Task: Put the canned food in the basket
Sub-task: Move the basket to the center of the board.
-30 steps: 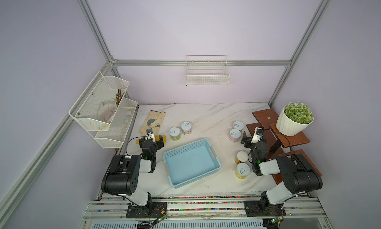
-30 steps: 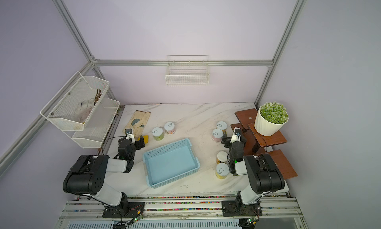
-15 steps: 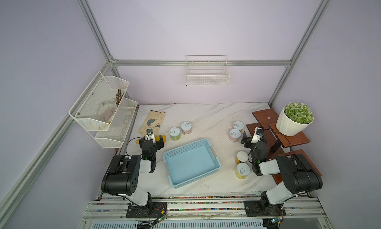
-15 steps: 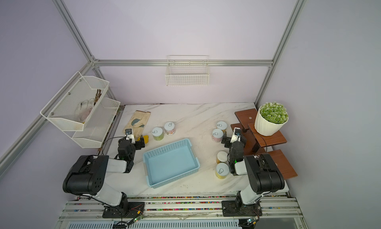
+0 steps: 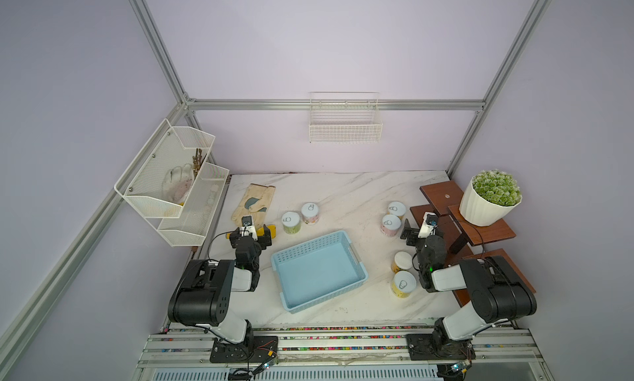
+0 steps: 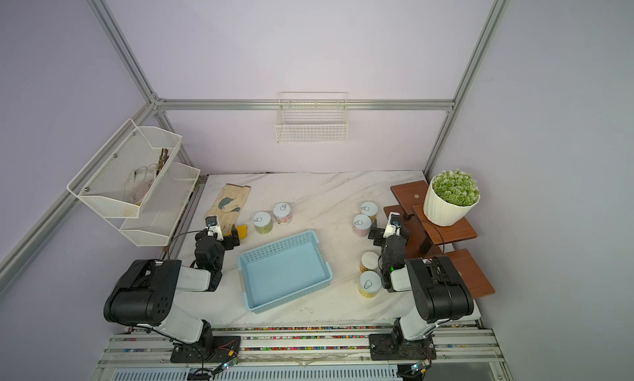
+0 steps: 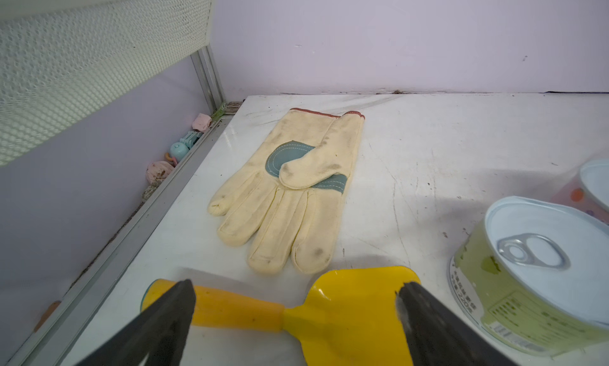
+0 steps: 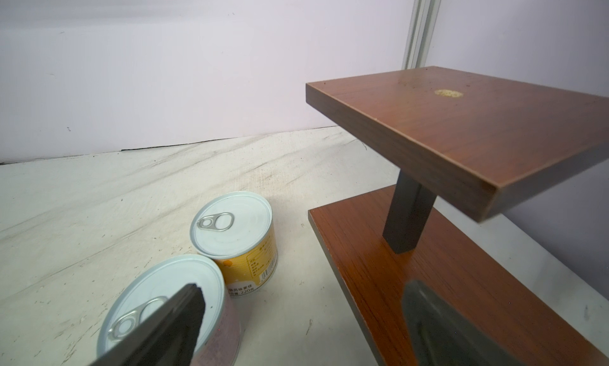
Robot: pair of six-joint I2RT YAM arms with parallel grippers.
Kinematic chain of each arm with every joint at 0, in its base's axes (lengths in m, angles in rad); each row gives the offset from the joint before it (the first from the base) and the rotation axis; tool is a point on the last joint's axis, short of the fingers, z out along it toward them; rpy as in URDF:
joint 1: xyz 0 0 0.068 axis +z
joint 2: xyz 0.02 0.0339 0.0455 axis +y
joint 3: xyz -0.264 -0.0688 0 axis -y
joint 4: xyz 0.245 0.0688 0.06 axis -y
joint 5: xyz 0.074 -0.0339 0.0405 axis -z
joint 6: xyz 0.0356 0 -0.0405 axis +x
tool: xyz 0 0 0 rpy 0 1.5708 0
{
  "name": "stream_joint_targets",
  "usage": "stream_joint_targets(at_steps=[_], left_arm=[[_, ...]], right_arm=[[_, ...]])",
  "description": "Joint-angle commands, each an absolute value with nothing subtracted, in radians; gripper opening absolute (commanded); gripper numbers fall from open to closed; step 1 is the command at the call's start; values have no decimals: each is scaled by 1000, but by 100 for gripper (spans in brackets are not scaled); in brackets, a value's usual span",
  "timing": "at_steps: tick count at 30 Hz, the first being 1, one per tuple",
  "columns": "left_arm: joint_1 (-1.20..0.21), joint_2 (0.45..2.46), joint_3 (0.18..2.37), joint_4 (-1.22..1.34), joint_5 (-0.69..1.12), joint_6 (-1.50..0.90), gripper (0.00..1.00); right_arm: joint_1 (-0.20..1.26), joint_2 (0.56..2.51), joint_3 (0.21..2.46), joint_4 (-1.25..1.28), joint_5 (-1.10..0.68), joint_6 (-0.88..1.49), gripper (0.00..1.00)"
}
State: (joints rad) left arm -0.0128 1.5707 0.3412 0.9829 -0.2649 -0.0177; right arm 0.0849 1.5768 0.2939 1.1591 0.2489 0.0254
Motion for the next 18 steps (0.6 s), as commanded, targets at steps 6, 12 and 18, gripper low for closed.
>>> stream_joint_targets(at_steps=[6, 12, 18], left_arm=[[-19, 1531, 344, 986, -307, -12, 100], [-109, 1306, 352, 813, -465, 27, 100], [-205, 1126, 435, 526, -507, -94, 100]], right_arm=[[82, 1453, 290, 1084, 177, 9, 99], [84, 1251, 321, 836, 64, 12, 99], [146, 1119, 391, 607, 12, 61, 100]])
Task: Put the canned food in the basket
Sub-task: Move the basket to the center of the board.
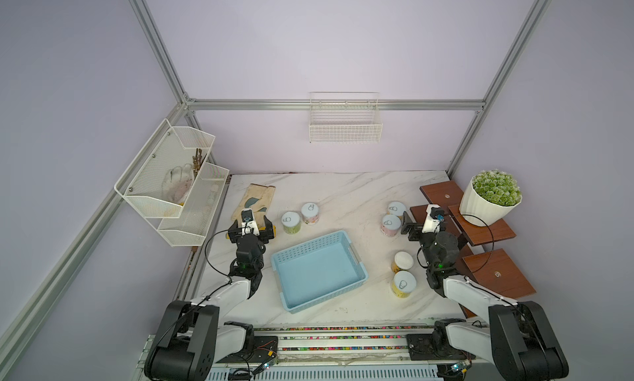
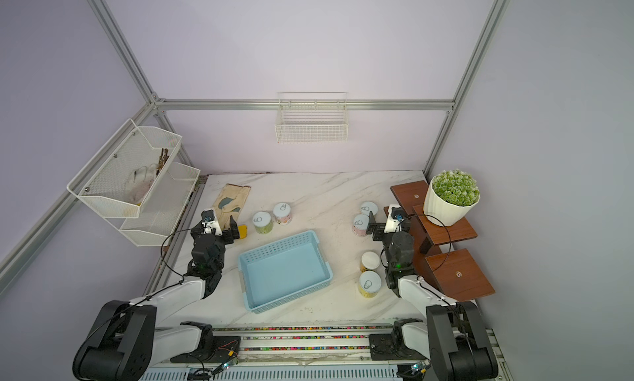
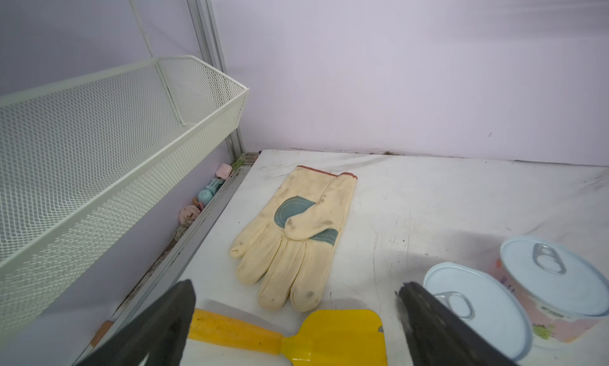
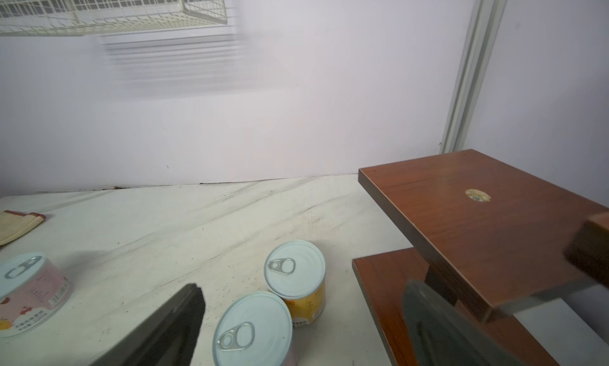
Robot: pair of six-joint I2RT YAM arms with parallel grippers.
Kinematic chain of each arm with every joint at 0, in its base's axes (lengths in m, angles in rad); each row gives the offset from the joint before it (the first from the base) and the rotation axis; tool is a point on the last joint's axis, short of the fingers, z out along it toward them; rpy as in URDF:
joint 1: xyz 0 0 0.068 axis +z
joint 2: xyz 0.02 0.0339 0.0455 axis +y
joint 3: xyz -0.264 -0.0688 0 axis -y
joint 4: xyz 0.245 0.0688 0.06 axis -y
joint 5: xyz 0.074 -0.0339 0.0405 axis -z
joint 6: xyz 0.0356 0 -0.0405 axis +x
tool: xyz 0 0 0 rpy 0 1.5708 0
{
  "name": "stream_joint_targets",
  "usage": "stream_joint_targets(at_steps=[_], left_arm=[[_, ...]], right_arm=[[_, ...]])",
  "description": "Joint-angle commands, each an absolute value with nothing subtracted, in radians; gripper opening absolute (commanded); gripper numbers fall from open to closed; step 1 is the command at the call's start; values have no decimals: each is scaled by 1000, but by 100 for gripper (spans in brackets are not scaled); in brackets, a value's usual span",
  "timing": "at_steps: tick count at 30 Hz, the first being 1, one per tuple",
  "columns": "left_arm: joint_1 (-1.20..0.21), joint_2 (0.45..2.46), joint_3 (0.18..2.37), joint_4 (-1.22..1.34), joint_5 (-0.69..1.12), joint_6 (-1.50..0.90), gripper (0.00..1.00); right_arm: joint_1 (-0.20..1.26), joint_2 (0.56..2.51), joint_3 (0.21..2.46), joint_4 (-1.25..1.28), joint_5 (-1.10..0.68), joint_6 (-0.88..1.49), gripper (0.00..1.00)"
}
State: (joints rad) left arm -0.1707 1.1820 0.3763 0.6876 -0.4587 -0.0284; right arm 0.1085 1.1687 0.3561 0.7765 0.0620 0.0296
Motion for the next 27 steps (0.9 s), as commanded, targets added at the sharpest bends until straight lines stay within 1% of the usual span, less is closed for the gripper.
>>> stream_joint_targets(at_steps=[1, 5, 10, 14, 16, 18, 20, 21, 26, 27], left_arm=[[-211, 1108, 454, 472, -494, -129, 100], [-227, 1080, 555, 222, -442, -301, 100], [-286, 1037, 616, 42, -297, -449, 100], [-309, 951, 640, -158, -279, -580, 100], [-313, 913, 646, -222, -240, -588, 100], [-320, 881, 662, -302, -215, -574, 100], [-335, 871, 697, -391, -214, -550, 100], [-344, 875, 712, -420, -226, -555, 100], [-358, 948, 792, -499, -153, -567, 100], [-360, 956, 798, -505, -150, -570, 100]], right_arm=[[169, 1097, 394, 584, 15, 64, 100], [267, 1030, 409, 491, 19, 117, 100], [407, 991, 416, 427, -26, 144, 100], [500, 970, 437, 362, -15, 257, 100], [537, 988, 482, 257, 30, 336, 100], [579, 1042, 559, 100, 93, 413, 99], [616, 1107, 620, 1, 90, 430, 100], [634, 1132, 647, -44, 89, 439, 100], [758, 1233, 778, -246, 133, 491, 99], [778, 1247, 804, -278, 118, 498, 100]])
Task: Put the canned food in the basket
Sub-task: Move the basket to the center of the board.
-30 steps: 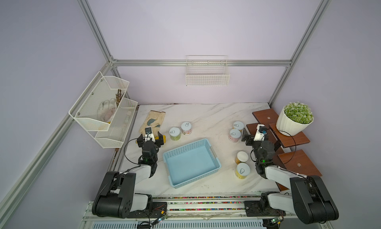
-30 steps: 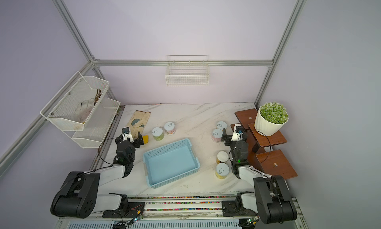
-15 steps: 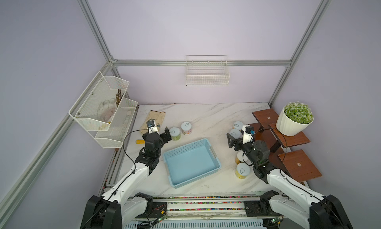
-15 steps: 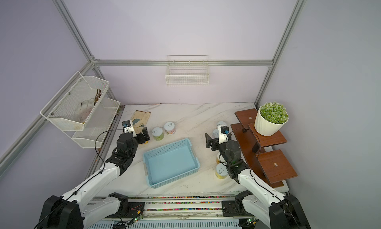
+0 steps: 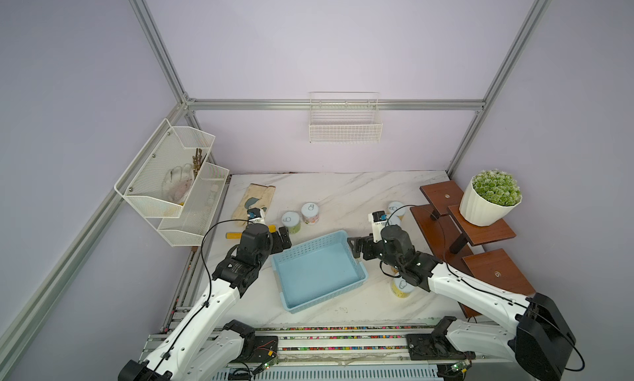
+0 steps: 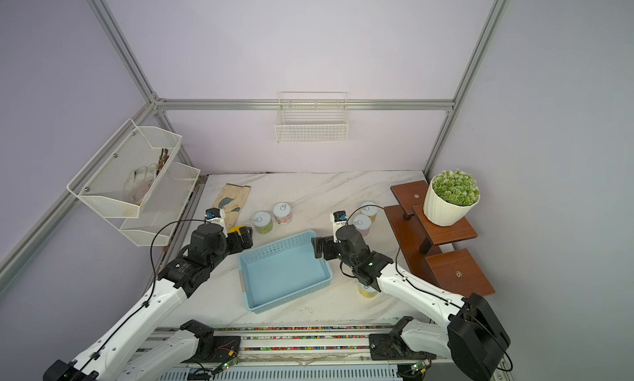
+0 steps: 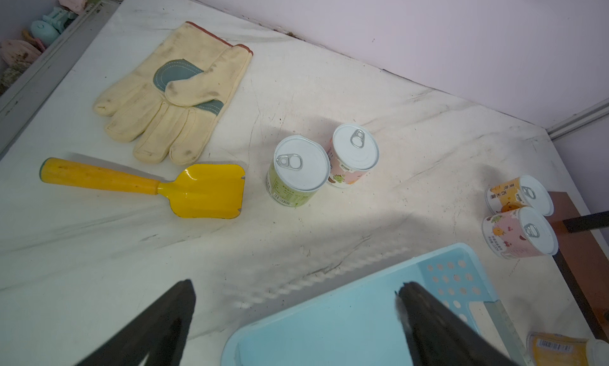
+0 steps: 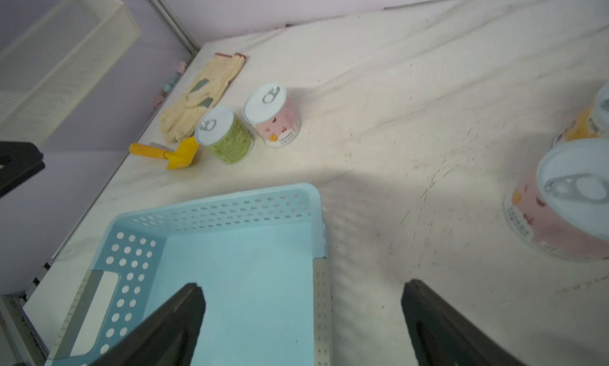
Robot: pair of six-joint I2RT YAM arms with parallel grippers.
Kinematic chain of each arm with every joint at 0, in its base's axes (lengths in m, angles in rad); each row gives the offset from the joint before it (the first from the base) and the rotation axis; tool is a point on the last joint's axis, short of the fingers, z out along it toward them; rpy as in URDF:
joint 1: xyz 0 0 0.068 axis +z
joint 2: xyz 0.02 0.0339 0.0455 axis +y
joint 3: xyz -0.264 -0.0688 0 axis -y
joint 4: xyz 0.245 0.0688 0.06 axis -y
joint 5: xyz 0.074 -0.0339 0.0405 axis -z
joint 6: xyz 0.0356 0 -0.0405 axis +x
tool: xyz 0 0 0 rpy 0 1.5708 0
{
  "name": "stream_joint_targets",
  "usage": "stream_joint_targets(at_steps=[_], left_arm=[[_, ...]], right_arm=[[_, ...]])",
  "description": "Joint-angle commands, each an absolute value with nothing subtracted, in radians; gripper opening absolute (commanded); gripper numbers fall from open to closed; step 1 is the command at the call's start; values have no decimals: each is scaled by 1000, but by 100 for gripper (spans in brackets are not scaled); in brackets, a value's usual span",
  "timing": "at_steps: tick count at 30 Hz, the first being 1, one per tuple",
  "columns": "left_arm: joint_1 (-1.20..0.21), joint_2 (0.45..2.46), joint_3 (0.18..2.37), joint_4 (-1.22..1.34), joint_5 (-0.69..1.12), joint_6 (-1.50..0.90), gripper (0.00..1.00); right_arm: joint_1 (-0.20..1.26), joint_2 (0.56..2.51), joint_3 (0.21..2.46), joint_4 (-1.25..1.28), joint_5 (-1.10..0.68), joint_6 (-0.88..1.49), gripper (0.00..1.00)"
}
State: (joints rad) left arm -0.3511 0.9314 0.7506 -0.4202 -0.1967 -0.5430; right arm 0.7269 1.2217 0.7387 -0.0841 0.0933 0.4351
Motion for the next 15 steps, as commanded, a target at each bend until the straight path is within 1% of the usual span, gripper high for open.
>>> stream_joint_targets(at_steps=[1, 3, 5, 7, 9, 11, 13, 15], left_arm=[[-360, 962, 800, -511, -149, -577, 100], [-360, 966, 803, -532, -150, -599, 100], [-363, 966, 810, -569, -146, -631, 100], [-394, 968, 827, -647, -181, -670, 100], [-445, 969, 855, -747, -263, -716, 100], [-491, 960, 868, -822, -331, -763, 100], [-506, 943, 857, -872, -349, -799, 100], [-506, 928, 833, -888, -328, -814, 100]], right_arm=[[791, 1258, 823, -295, 96, 504, 100], [808, 1284, 863, -328, 41, 515, 100], [820, 1316, 907, -383, 35, 531, 100], [823, 1361, 968, -488, 64, 540, 99], [822, 1394, 1031, -588, 116, 544, 100], [822, 1408, 1049, -609, 130, 544, 100], [822, 1425, 1068, -627, 139, 531, 100], [822, 1458, 1108, -688, 180, 532, 99]])
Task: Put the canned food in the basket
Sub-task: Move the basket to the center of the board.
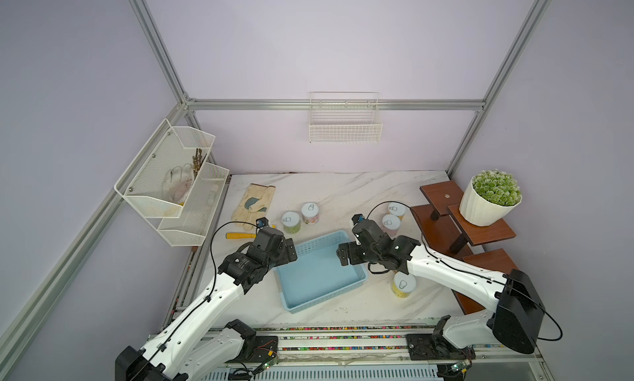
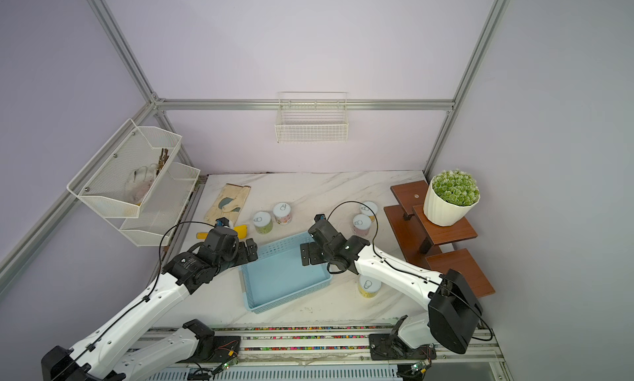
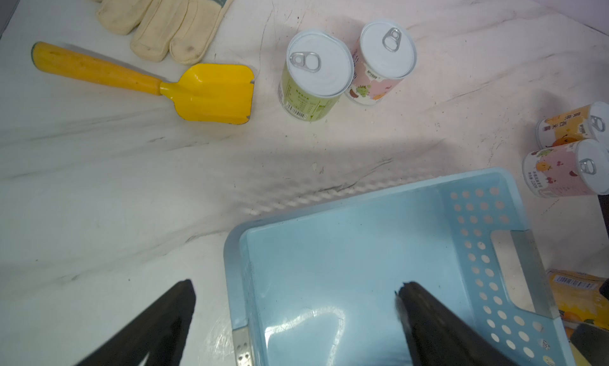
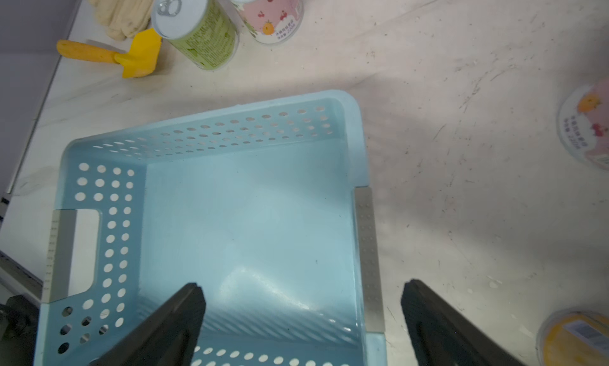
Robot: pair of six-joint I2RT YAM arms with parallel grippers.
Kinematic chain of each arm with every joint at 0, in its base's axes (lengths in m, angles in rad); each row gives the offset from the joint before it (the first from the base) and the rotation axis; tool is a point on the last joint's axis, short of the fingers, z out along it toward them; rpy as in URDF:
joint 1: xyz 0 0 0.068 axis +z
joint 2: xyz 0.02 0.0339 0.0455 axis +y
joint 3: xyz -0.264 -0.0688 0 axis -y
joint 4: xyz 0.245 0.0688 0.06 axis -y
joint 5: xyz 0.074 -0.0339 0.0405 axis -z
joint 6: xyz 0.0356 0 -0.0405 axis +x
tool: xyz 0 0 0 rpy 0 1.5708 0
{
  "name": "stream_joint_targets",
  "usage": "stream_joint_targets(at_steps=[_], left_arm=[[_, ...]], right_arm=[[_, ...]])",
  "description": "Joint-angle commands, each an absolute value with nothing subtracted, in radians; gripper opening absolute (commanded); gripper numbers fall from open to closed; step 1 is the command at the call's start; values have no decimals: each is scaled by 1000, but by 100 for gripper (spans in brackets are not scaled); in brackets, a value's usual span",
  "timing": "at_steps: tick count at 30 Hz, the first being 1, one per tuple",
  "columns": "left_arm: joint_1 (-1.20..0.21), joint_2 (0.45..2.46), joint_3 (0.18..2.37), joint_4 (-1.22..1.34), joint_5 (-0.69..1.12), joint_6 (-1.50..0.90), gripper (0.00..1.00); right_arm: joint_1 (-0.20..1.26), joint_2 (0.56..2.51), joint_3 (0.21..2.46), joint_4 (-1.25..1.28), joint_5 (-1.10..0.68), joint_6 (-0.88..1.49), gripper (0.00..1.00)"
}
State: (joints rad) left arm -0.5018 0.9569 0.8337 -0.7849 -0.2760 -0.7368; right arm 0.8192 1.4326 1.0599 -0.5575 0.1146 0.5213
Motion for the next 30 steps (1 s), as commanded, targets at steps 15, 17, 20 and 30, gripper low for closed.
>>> stream_joint_targets(at_steps=[15, 17, 20, 30], left_arm=[[-524, 972, 717, -863, -139, -851, 100], [-534, 982, 718, -849, -122, -854, 100], [-550, 997, 725, -844, -115, -855, 100], [-579, 1067, 753, -751, -68, -856, 97]], right_arm=[[804, 1677, 1223, -812, 257, 498, 100], [798, 1697, 1231, -810, 265, 493, 99], [781, 1721, 1244, -803, 264, 484, 97], [675, 1788, 1312, -773, 212, 424, 80]])
